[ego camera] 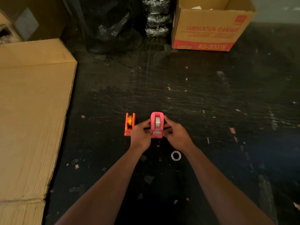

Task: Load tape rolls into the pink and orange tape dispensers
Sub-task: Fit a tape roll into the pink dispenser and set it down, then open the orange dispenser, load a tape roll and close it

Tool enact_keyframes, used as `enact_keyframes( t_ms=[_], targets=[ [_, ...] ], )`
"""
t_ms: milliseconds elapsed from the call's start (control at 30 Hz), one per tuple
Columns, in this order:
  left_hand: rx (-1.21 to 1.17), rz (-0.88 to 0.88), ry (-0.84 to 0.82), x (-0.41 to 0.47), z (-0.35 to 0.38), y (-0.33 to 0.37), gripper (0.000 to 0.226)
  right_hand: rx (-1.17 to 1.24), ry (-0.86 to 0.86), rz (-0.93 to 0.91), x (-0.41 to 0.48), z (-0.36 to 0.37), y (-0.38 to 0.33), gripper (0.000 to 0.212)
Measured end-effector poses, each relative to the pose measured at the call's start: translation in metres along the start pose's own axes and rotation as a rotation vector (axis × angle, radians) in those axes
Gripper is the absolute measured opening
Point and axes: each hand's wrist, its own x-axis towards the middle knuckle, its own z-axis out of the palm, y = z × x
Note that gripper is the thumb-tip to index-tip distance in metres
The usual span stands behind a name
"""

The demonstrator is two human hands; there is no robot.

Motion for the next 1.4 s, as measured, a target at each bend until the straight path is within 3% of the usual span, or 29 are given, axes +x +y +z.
enact_keyframes(
  t_ms=[367,533,600,667,800,967,1100,1267,1400],
  targets=[
    [0.108,-0.022,0.009,0.035,0.000,0.020,0.057,-0.047,0.001,0.037,0.027,-0.020,-0.021,0.071],
    [0.120,0.104,0.340,0.008,-0.026,0.021,0.040,-0.111,0.181,-0.066,0.010,-0.014,-0.043,0.055],
    [0.109,0.133,0.504,0.000,-0.041,0.013,0.034,-0.145,0.167,-0.095,0.006,-0.001,-0.051,0.052],
    [0.091,0.039,0.565,-0.002,-0.056,0.002,0.035,-0.161,0.128,-0.132,0.003,0.016,-0.060,0.051],
    [0.066,-0.218,0.335,0.001,-0.069,-0.015,0.046,-0.133,-0.003,-0.084,0.001,0.055,-0.074,0.052],
    [-0.027,-0.225,0.196,-0.007,-0.069,-0.021,0.044,0.025,-0.134,0.010,0.000,0.082,-0.080,0.034],
    [-0.122,-0.183,0.188,-0.021,-0.072,-0.018,0.033,0.097,-0.062,0.032,-0.012,0.082,-0.078,0.035],
    [-0.276,-0.155,0.184,-0.044,-0.075,-0.030,0.018,0.273,-0.008,0.052,-0.036,0.074,-0.074,0.018],
    [-0.350,-0.126,0.121,-0.069,-0.080,-0.026,0.012,0.367,-0.007,0.039,-0.056,0.070,-0.074,0.017]
  ],
)
